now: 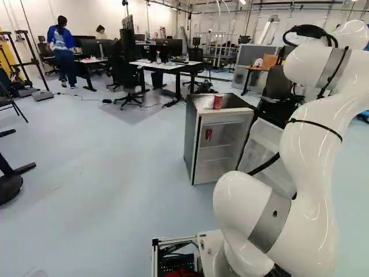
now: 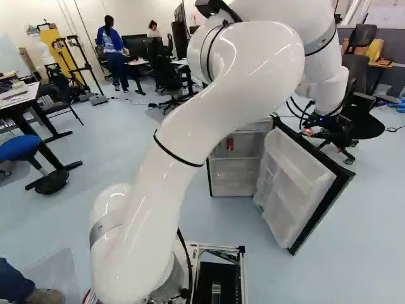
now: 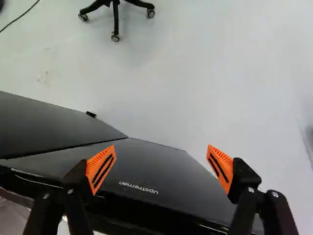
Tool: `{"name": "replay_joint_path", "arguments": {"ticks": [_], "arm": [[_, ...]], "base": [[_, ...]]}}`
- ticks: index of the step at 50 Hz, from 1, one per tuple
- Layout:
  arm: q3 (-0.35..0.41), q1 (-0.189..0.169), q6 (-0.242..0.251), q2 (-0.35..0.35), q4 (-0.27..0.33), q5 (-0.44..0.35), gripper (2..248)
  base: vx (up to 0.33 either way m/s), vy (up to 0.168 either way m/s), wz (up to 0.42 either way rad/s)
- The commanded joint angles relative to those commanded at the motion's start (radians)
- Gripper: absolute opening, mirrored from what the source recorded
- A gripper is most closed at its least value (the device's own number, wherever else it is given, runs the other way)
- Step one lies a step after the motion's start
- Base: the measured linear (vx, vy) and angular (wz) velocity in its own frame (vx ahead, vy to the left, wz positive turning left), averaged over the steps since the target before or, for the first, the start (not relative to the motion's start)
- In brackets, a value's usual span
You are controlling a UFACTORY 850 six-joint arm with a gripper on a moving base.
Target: Grab a drink from the fridge
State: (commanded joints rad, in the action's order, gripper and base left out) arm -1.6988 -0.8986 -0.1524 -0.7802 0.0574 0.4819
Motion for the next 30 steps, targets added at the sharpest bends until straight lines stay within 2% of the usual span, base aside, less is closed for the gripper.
{"name": "replay_joint_path", "arguments": {"ticks": [15,30], "arm": [[0.000,0.000,0.000,0.000,-0.020,0.120,247],[0.000,0.000,0.000,0.000,-0.020,0.173,247]], "base": [[0.000,0.000,0.000],[0.000,0.000,0.000]]}}
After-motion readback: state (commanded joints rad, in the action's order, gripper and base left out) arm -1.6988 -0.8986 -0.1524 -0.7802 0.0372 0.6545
